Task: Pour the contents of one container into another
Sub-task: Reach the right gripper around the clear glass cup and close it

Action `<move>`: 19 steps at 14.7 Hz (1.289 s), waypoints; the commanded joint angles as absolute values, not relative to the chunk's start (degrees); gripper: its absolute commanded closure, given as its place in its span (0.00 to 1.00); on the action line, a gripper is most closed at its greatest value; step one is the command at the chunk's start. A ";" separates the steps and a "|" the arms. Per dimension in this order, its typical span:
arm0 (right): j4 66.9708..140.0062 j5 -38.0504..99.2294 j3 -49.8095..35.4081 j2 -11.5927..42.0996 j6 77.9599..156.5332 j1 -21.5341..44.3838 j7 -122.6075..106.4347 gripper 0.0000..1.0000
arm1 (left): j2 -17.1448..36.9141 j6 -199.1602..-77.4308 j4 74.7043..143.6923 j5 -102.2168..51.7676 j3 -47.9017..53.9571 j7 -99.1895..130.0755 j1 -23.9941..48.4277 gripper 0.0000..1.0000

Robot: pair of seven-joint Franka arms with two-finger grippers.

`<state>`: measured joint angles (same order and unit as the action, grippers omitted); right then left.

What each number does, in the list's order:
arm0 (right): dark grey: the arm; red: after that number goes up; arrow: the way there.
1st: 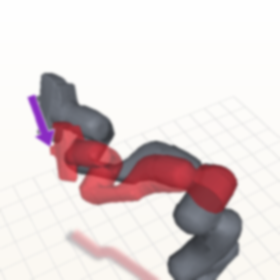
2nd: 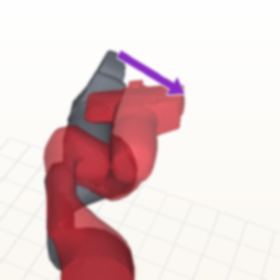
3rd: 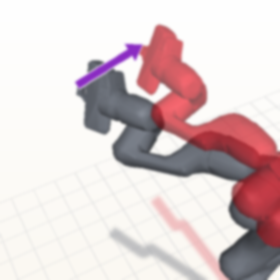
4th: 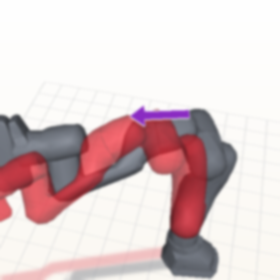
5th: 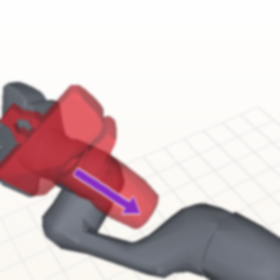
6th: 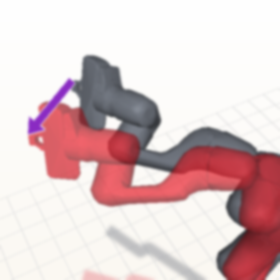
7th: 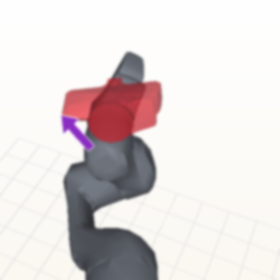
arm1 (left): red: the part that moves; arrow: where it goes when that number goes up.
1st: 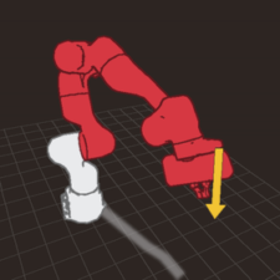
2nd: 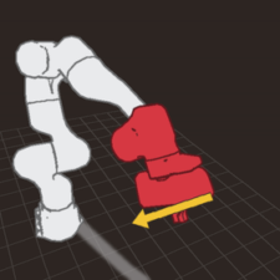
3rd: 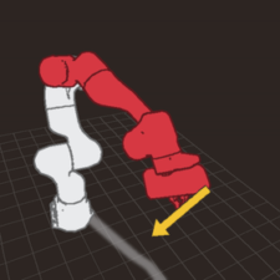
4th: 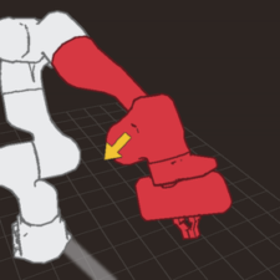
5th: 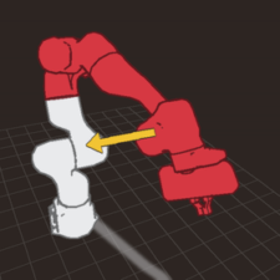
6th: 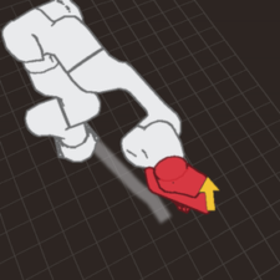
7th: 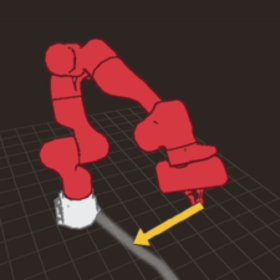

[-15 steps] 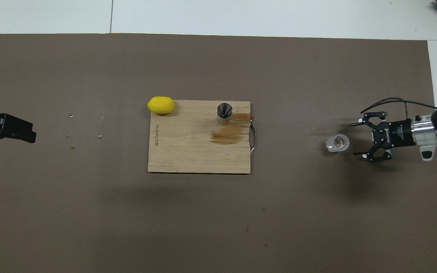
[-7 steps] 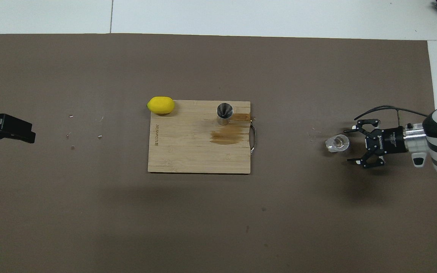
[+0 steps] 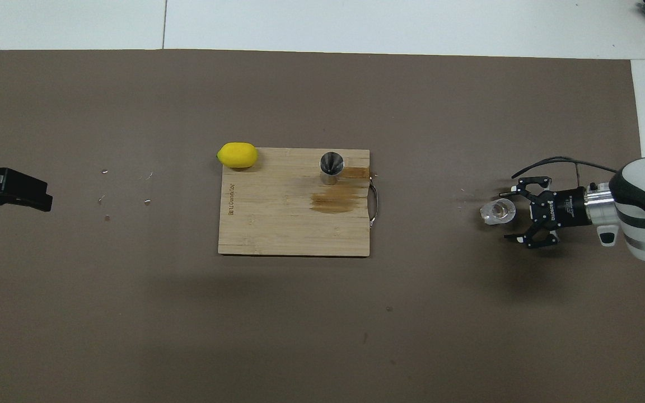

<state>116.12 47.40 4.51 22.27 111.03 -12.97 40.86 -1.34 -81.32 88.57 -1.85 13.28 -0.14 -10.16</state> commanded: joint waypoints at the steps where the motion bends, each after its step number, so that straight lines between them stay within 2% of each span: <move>1: 118.56 49.66 4.31 21.01 112.50 -13.01 38.06 0.00 | -2.46 -80.86 89.65 -1.14 13.45 -0.53 -10.55 0.00; 11: 118.92 50.45 4.39 21.00 112.41 -12.39 38.67 0.00 | -2.46 -80.86 89.65 -1.14 13.45 -0.53 -10.55 0.00; 15: 118.74 50.36 4.39 21.01 112.50 -12.30 38.58 0.05 | -2.46 -80.95 89.65 -1.14 13.45 -0.53 -10.55 0.00; 17: 118.74 50.27 4.48 21.01 112.59 -12.30 38.06 0.16 | -2.46 -80.86 89.65 -1.14 13.45 -0.53 -10.55 0.00; 18: 118.74 50.27 4.48 21.01 112.59 -12.39 38.06 0.27 | -2.55 -80.86 89.65 -1.14 13.45 -0.53 -10.55 0.00; 19: 118.74 50.27 4.48 21.01 112.59 -12.39 38.06 0.28 | -2.46 -80.86 89.56 -1.14 13.45 -0.53 -10.55 0.00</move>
<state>117.15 48.53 4.53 22.07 111.36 -12.37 40.12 -1.34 -81.30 88.57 -1.85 13.28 -0.14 -10.16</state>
